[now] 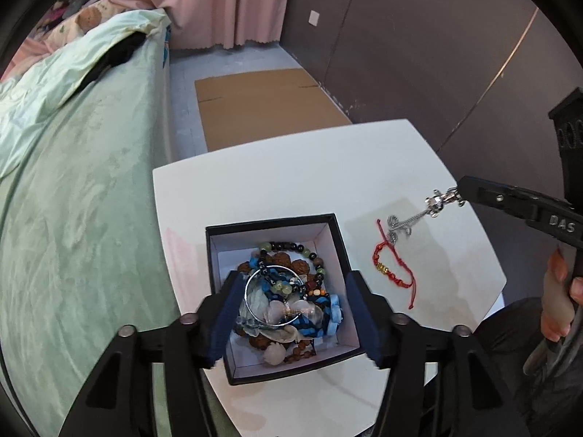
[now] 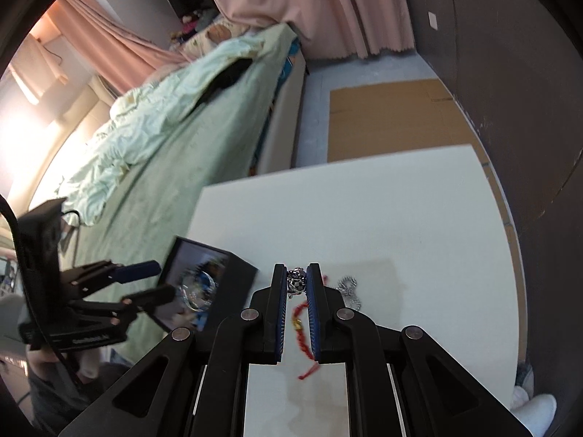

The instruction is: Organize jewelry

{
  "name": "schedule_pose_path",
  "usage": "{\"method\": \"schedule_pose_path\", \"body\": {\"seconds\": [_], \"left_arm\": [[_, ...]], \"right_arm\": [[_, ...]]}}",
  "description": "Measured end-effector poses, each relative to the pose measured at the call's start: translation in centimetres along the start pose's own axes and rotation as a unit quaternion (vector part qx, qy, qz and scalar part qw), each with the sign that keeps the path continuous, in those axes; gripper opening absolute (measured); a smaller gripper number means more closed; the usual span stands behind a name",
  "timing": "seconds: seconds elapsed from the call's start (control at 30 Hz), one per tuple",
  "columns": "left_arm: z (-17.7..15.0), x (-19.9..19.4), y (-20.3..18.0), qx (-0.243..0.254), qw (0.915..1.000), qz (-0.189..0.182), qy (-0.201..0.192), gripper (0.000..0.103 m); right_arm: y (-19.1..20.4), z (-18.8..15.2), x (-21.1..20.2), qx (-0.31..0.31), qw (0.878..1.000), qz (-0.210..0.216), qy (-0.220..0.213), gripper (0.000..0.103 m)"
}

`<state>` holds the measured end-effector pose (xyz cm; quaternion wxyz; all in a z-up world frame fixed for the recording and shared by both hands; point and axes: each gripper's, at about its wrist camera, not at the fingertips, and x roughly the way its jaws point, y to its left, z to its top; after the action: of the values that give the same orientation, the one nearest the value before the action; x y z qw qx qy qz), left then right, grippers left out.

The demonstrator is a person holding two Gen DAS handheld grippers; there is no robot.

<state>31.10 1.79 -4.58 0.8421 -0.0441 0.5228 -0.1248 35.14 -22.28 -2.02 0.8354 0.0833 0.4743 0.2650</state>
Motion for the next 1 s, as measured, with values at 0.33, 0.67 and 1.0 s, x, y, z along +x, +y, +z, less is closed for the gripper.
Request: {"method": "schedule_pose_path", "body": {"seconds": [0.33, 0.67, 1.0], "left_arm": [[-0.6, -3.5, 0.3, 0.000, 0.9998, 0.000, -0.018, 0.079], [-1.4, -7.0, 2.4, -0.018, 0.9988, 0.012, -0.044, 0.083], [-2.4, -8.2, 4.4, -0.034, 0.9977, 0.024, -0.053, 0.083]], "right_arm": [[5.1, 2.3, -5.0, -0.022, 0.997, 0.024, -0.073, 0.012], [10.6, 3.3, -6.9, -0.066, 0.991, 0.053, -0.103, 0.012], [13.2, 2.7, -3.8, -0.085, 0.991, 0.069, -0.080, 0.012]]}}
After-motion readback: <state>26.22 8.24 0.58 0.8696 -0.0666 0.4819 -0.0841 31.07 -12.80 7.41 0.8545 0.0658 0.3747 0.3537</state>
